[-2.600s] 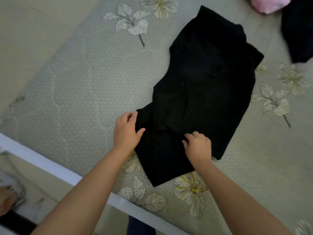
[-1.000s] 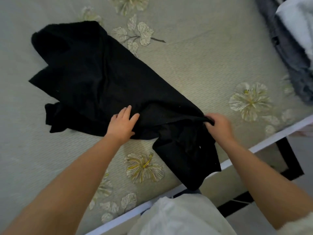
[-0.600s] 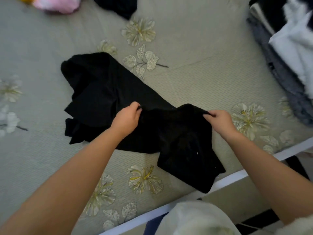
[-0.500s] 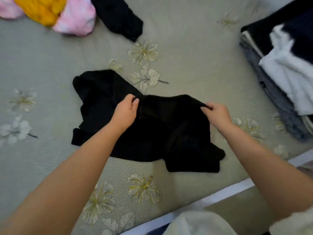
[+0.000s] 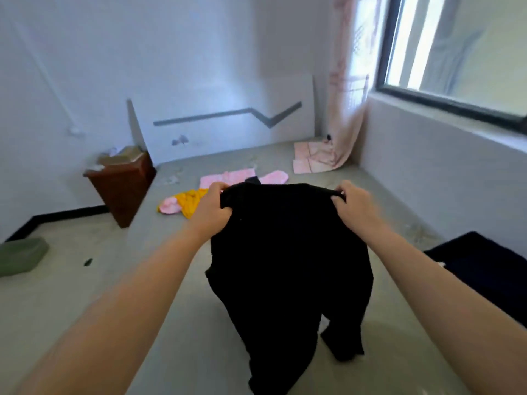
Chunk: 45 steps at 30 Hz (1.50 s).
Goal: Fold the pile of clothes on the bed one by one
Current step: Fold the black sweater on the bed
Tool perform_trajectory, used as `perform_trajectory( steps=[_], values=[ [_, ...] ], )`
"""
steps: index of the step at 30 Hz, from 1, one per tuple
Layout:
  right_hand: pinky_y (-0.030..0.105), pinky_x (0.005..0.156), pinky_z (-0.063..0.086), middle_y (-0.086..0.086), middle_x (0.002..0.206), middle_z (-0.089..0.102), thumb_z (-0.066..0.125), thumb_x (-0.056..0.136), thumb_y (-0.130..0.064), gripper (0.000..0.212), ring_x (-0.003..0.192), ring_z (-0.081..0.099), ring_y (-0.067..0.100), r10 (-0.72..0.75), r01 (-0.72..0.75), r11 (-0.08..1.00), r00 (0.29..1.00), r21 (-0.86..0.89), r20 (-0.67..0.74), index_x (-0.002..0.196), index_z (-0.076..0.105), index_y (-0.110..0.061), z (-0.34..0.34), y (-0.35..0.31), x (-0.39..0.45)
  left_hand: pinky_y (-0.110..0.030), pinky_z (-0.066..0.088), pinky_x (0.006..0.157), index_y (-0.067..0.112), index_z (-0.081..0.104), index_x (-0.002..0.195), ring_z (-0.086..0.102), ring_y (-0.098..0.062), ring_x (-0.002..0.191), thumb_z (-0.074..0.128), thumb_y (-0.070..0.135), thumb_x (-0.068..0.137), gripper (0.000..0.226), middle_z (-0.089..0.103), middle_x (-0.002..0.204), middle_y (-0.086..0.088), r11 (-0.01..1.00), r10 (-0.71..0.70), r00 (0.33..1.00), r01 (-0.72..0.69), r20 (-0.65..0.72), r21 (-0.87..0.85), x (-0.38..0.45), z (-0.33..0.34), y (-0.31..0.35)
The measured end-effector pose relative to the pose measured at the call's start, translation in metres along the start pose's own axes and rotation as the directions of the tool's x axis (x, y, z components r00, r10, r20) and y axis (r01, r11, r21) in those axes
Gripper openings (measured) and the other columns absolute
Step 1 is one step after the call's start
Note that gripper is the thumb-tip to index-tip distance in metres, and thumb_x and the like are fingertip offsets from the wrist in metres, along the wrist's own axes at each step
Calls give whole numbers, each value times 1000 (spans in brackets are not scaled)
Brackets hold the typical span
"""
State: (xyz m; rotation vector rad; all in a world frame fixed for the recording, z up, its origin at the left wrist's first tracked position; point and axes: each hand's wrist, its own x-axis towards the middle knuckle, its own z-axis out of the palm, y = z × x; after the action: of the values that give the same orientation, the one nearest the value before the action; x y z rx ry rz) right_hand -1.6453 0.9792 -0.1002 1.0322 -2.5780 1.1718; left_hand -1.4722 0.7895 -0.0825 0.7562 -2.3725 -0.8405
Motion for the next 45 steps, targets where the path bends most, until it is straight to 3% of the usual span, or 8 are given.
perform_trajectory(
  steps=[6, 12, 17, 25, 31, 36, 41, 45],
  values=[
    [29, 70, 27, 28, 96, 61, 49, 88, 1, 16, 94, 55, 37, -151, 177, 983, 935, 52, -322, 96, 61, 10, -78, -91, -7, -28, 33, 86, -5, 54, 115, 52, -34, 108, 45, 1, 92, 26, 58, 114, -23, 990, 140, 935, -126, -326, 64, -25, -114, 35],
    [34, 79, 31, 29, 92, 55, 49, 90, -6, 24, 95, 50, 39, -293, 264, 955, 798, -131, -527, 105, 66, 2, -140, -161, -35, -30, 34, 70, -1, 54, 102, 53, -30, 84, 35, 16, 98, 26, 59, 95, -20, 963, 268, 837, -224, -478, 148, -54, -190, 73],
    [33, 71, 31, 26, 82, 52, 56, 88, -7, 21, 87, 49, 40, -385, 307, 923, 688, -233, -615, 105, 68, -3, -169, -181, -74, -34, 35, 69, 0, 56, 99, 50, -34, 89, 35, 23, 97, 31, 53, 95, -20, 914, 371, 716, -170, -592, 368, -87, -228, 81],
    [40, 49, 44, 21, 59, 50, 77, 62, 8, 20, 55, 51, 39, -592, 414, 806, 547, -423, -592, 81, 73, 1, -174, -199, -132, -28, 36, 64, 10, 50, 107, 57, -24, 93, 36, 11, 93, 19, 59, 103, -8, 657, 288, 900, 63, -328, 751, -142, -257, 45],
    [42, 54, 44, 23, 64, 52, 73, 69, 6, 18, 61, 51, 43, -563, 413, 826, 604, -383, -563, 87, 73, 2, -166, -209, -156, -29, 36, 70, 1, 58, 105, 53, -29, 92, 34, 0, 90, 28, 60, 108, -18, 964, -49, 924, 143, -378, 223, -161, -256, 53],
    [42, 54, 42, 24, 65, 52, 71, 71, 6, 16, 62, 50, 43, -552, 388, 834, 601, -392, -578, 87, 72, 3, -171, -208, -164, -28, 32, 72, -2, 53, 102, 49, -27, 89, 34, 6, 95, 22, 56, 110, -24, 993, -92, 905, 50, -416, -110, -175, -259, 65],
    [35, 52, 40, 19, 60, 48, 71, 68, 1, 17, 54, 49, 35, -601, 380, 799, 487, -467, -633, 85, 72, 2, -167, -205, -186, -33, 30, 66, -2, 52, 90, 44, -25, 79, 40, 12, 95, 19, 53, 89, -18, 968, 252, 670, -172, -698, 185, -206, -244, 56],
    [38, 55, 45, 16, 62, 48, 66, 69, -8, 26, 56, 51, 35, -639, 363, 768, 381, -527, -668, 93, 72, 0, -159, -200, -215, -43, 42, 57, -8, 56, 74, 52, -39, 64, 38, 17, 88, 34, 53, 70, -26, 849, 523, 494, -232, -695, 474, -239, -236, 51]
  ],
)
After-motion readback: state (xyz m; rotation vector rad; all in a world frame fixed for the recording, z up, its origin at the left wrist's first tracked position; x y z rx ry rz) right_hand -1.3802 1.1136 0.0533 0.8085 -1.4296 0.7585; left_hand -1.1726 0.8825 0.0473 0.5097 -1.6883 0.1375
